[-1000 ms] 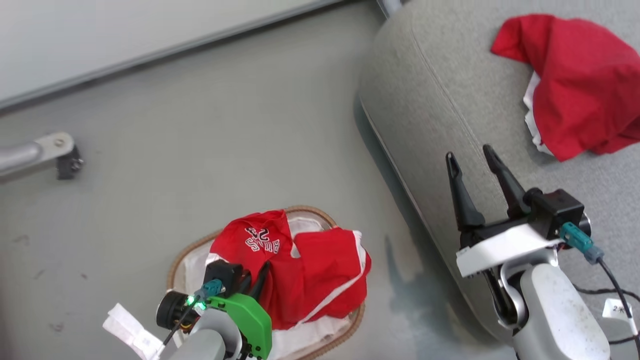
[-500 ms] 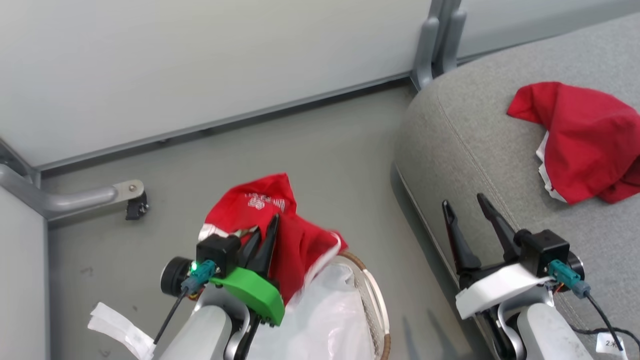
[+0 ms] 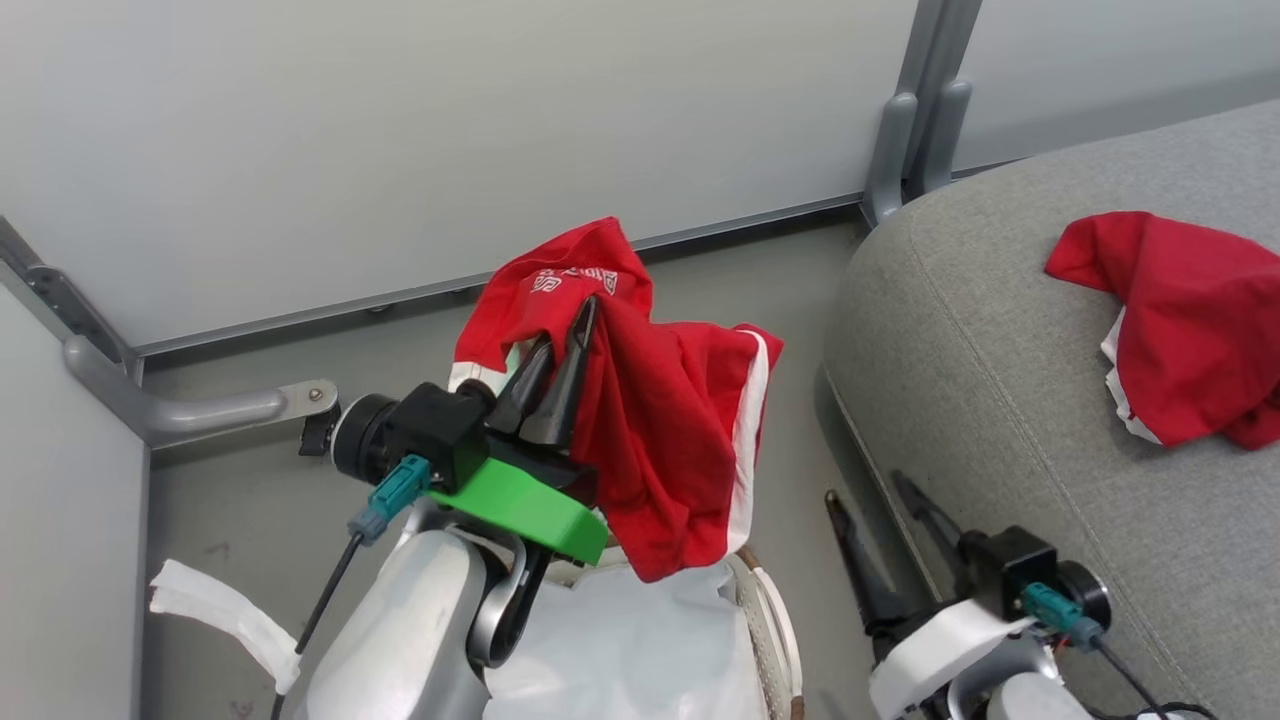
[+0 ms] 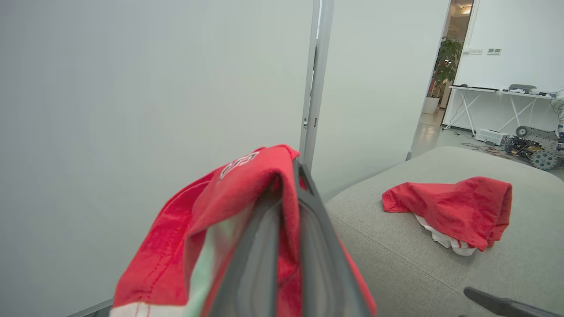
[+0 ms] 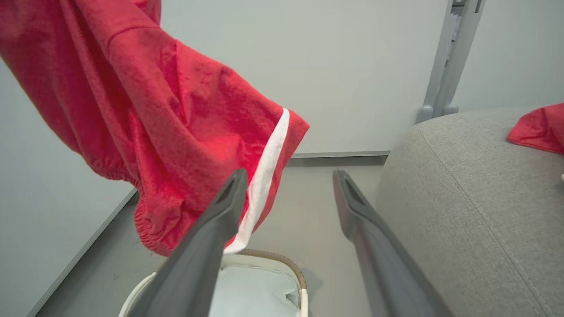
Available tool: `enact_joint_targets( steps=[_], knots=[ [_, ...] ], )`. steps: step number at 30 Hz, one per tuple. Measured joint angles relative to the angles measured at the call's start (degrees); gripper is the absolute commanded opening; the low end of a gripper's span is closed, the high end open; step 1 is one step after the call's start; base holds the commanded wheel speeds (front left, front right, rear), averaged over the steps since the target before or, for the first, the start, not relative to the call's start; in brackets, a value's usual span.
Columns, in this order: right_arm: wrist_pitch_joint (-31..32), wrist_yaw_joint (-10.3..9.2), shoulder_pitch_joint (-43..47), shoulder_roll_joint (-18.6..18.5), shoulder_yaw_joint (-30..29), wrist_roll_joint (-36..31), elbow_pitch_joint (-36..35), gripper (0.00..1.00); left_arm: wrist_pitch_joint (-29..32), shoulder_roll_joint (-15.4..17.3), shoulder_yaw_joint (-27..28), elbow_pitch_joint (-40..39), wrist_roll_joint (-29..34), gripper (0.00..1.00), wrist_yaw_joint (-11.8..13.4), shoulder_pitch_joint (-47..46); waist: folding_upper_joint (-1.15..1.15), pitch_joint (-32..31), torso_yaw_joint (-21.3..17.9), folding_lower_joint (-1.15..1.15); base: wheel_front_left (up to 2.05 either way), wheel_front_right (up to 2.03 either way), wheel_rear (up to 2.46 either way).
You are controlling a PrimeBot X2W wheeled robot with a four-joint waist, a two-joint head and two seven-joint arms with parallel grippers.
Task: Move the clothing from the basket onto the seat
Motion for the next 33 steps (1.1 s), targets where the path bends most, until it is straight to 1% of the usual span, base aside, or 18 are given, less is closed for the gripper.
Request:
enact_joint_targets(
  steps=[6,7,10,16,24,33],
  knots=[
    [0.00,0.00,-0.38,-0.30,6.67,-1.77,2.42,1.00,0.00,-0.53,-2.60,-2.31,-0.15,0.00,-0.01,-1.34,0.00,-0.09,1.88,0.00,0.00,0.00,0.00],
    [0.00,0.00,-2.21,-0.48,8.58,-1.76,3.33,1.00,0.00,-0.65,-3.52,-2.52,-0.16,0.00,-0.01,-1.71,0.00,-0.01,2.70,0.00,0.00,0.00,0.00],
    [0.00,0.00,-5.47,-0.49,11.46,-1.63,4.57,1.00,0.00,-0.81,-4.93,-2.53,-0.62,0.00,-0.01,-2.25,0.00,0.20,3.95,0.00,0.00,0.00,0.00],
    [0.00,0.00,-11.52,-0.29,15.92,-0.18,7.61,1.00,0.00,-0.97,-7.46,-2.07,-1.35,0.00,-0.01,-2.83,0.00,0.65,6.54,0.00,0.00,0.00,0.00],
    [0.00,0.00,-14.61,-0.04,18.67,2.09,9.36,1.00,0.00,-1.07,-9.88,-1.58,-2.30,0.00,-0.01,-3.51,0.00,1.12,9.62,0.00,0.00,0.00,0.00],
    [0.00,0.00,-15.29,0.01,19.74,3.10,9.92,1.00,0.00,-1.07,-12.17,-2.69,-2.91,0.00,-0.01,-3.86,0.00,1.58,11.16,0.00,0.00,0.00,0.00]
  ],
)
